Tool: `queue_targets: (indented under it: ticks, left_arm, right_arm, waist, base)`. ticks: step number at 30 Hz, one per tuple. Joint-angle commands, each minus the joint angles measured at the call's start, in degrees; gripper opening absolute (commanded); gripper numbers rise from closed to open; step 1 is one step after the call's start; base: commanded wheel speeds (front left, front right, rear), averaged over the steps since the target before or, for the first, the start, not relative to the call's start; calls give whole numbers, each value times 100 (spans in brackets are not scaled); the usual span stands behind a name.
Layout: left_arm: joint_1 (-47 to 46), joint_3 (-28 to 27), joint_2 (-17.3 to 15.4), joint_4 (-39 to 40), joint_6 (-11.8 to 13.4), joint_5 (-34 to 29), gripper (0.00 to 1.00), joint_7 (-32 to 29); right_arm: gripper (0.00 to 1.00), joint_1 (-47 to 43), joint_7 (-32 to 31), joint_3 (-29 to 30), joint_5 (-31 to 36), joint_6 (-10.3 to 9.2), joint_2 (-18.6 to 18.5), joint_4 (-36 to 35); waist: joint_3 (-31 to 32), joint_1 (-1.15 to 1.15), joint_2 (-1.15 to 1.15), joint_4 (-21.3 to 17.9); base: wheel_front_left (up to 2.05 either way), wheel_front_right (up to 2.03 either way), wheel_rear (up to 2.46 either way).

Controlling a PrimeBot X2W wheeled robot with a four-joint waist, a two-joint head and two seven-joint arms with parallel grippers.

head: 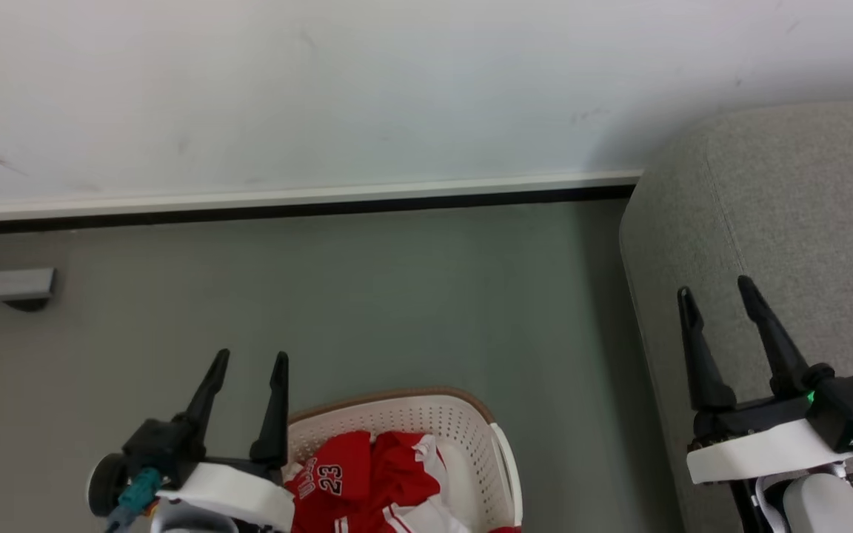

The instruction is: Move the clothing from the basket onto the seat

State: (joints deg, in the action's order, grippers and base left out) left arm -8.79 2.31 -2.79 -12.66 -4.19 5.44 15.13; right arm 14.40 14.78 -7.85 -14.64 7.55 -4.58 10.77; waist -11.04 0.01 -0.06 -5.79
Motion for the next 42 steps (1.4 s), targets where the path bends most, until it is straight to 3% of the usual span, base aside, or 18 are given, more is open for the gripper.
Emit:
queue_targets:
  ticks: [1, 21, 30, 35, 42]
  left_arm:
    - [-186, 32, -22, -234, -48, 135, 100, 4]
    - [-1926, 1110, -24, -3347, -327, 675, 100, -70]
    - [-2643, 2199, -148, -4447, -330, 1682, 100, -884]
    - [-2949, 2547, -233, -4741, -331, 2436, 100, -1624]
    - [-3275, 3040, -505, -5036, -331, 2951, 100, -2406]
  right_arm:
    - [100, 136, 39, 67, 8, -12, -49, -67]
    - [100, 869, 39, 444, -44, -12, -77, -623]
    - [100, 1167, 40, 579, -8, -12, -23, -866]
    - [100, 1351, 40, 601, 64, -13, -134, -948]
    - [100, 1602, 40, 714, 42, -12, -187, -1136]
  waist:
    - [-344, -1, 0, -150]
    - [-1876, -1, 0, -589]
    - [-2581, -1, 0, -810]
    - [-2991, -1, 0, -888]
    - [-3460, -1, 0, -1009]
  base:
    - [0, 0, 0]
    - [0, 0, 0]
    - [0, 0, 0]
    - [0, 0, 0]
    - [0, 0, 0]
